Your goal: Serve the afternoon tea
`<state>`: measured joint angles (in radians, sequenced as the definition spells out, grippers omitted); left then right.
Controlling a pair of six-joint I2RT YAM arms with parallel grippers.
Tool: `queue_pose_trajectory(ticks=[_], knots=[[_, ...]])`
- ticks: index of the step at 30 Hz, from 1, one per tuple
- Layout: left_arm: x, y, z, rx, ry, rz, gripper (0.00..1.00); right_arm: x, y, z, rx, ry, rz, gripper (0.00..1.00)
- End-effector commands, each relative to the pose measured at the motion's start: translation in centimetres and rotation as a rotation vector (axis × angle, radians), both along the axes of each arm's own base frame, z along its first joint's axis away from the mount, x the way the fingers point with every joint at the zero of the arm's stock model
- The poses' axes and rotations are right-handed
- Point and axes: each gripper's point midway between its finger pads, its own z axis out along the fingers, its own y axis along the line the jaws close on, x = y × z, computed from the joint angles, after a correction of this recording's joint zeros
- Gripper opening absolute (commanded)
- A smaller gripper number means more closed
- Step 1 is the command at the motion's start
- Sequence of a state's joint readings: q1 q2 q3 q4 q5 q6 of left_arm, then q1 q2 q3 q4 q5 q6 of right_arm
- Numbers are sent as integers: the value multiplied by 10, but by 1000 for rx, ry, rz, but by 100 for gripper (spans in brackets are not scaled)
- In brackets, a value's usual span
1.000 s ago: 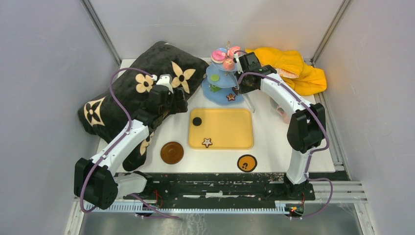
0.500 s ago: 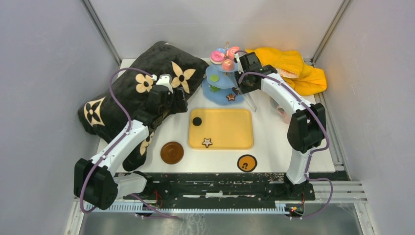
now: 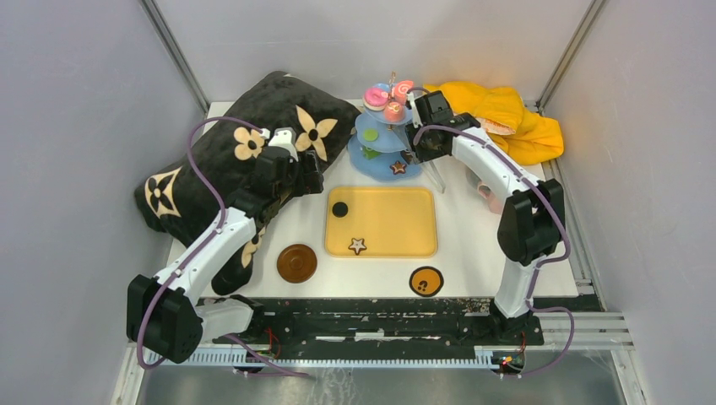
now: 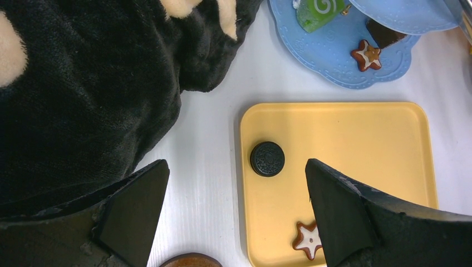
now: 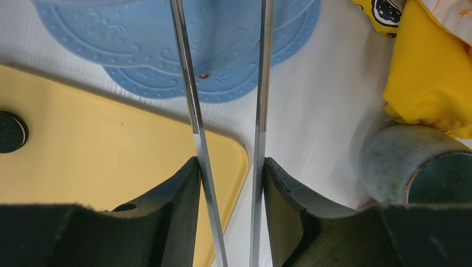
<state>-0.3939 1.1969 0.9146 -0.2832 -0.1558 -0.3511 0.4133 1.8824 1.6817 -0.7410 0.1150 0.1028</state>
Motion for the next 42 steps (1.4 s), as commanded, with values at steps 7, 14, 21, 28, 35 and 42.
queue_pose_trajectory(ticks=[7,14,21,28,35,42], knots=[[4,3,19,-30,-57,26,100,-2,-5,45,32,-124,-10,51],[3,3,21,-33,-61,25,100,-7,-7,48,31,-126,-12,55],[1,4,21,-33,-62,26,100,-14,-13,60,39,-155,-25,55],[2,2,20,-42,-58,22,100,-29,-17,73,65,-185,-32,54],[0,3,19,-42,-57,23,99,-52,-27,62,126,-188,-127,54],[-1,2,17,-46,-53,20,99,-88,-45,39,242,-166,-361,65]])
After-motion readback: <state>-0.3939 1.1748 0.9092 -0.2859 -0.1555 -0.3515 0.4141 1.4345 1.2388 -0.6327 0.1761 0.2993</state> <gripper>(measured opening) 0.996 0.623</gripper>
